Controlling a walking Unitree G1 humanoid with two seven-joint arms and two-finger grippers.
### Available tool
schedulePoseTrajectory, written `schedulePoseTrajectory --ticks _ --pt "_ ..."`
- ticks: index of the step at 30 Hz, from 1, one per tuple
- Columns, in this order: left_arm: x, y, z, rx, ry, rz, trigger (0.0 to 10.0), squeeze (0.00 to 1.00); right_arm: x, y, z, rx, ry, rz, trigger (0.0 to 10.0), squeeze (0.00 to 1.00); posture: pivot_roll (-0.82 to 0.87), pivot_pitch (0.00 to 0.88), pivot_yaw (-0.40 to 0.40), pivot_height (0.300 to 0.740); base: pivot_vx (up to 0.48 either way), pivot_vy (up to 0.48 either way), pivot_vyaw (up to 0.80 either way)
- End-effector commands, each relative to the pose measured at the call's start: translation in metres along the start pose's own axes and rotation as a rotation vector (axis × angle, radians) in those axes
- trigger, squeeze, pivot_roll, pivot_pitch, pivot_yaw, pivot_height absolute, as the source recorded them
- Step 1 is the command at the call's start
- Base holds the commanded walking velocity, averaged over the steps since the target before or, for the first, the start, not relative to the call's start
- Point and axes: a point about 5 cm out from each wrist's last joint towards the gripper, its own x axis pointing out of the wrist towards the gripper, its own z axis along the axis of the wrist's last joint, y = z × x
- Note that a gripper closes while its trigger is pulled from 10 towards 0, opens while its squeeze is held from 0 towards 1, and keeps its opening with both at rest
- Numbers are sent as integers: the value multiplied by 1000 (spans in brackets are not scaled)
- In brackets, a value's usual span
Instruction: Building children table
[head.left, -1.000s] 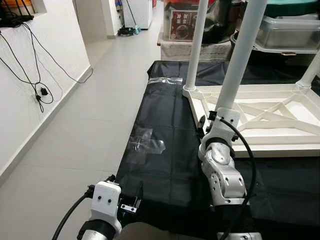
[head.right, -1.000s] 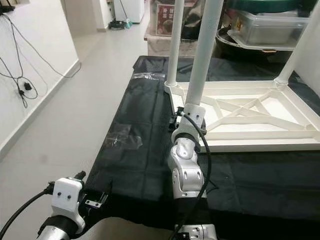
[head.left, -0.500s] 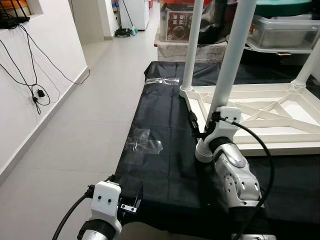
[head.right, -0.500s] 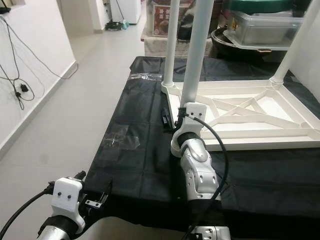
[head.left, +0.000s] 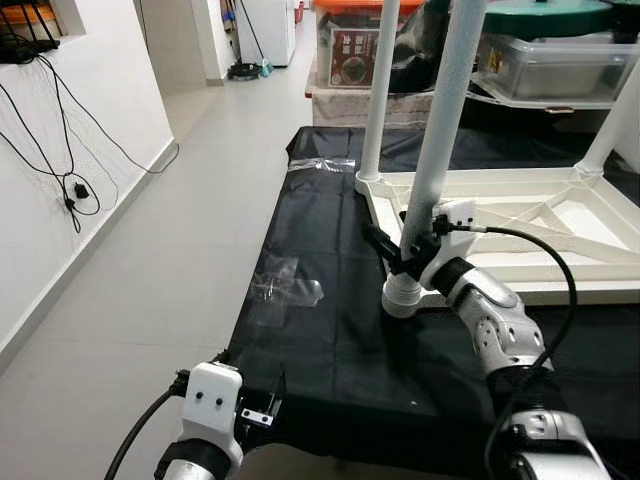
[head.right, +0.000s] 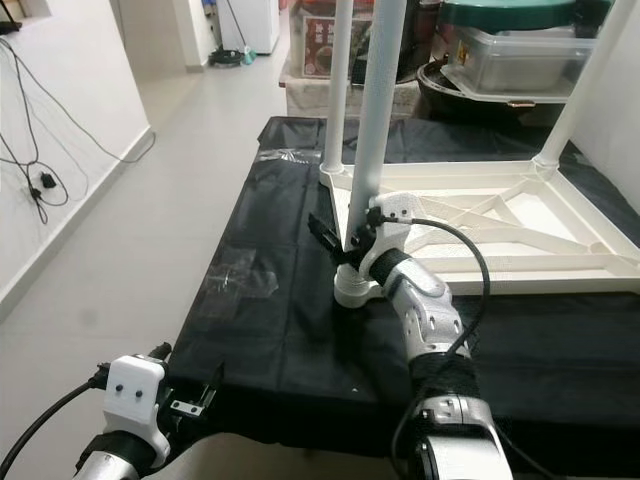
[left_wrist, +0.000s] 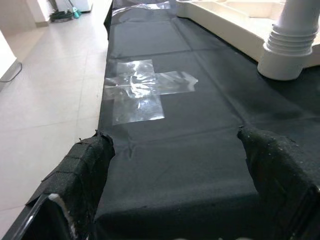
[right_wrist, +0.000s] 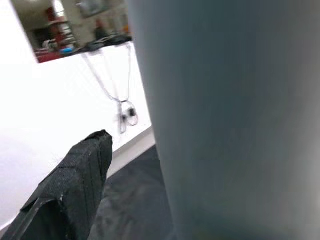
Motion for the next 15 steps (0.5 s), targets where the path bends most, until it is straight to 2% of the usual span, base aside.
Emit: schedulePoseTrajectory --ticks 1,4,5,9,11,15 --pt "0 1 -5 2 24 2 10000 0 7 9 -2 48 -1 98 10000 0 122 41 0 740 0 0 0" --pt "0 0 -6 5 24 -1 10000 0 12 9 0 130 39 278 10000 0 130 34 1 740 0 0 0" --pt "0 0 -6 5 24 -1 10000 0 12 9 0 130 39 278 10000 0 130 34 1 740 0 0 0" --pt "0 -1 -6 3 24 -4 10000 0 19 16 3 112 101 440 10000 0 135 26 3 740 0 0 0" --pt "-1 -1 -6 1 24 -6 10000 0 21 17 3 110 108 464 10000 0 135 26 3 740 0 0 0" --pt "-2 -3 -1 -6 -20 -40 10000 0 26 27 -1 67 158 567 10000 0 144 22 4 740 0 0 0"
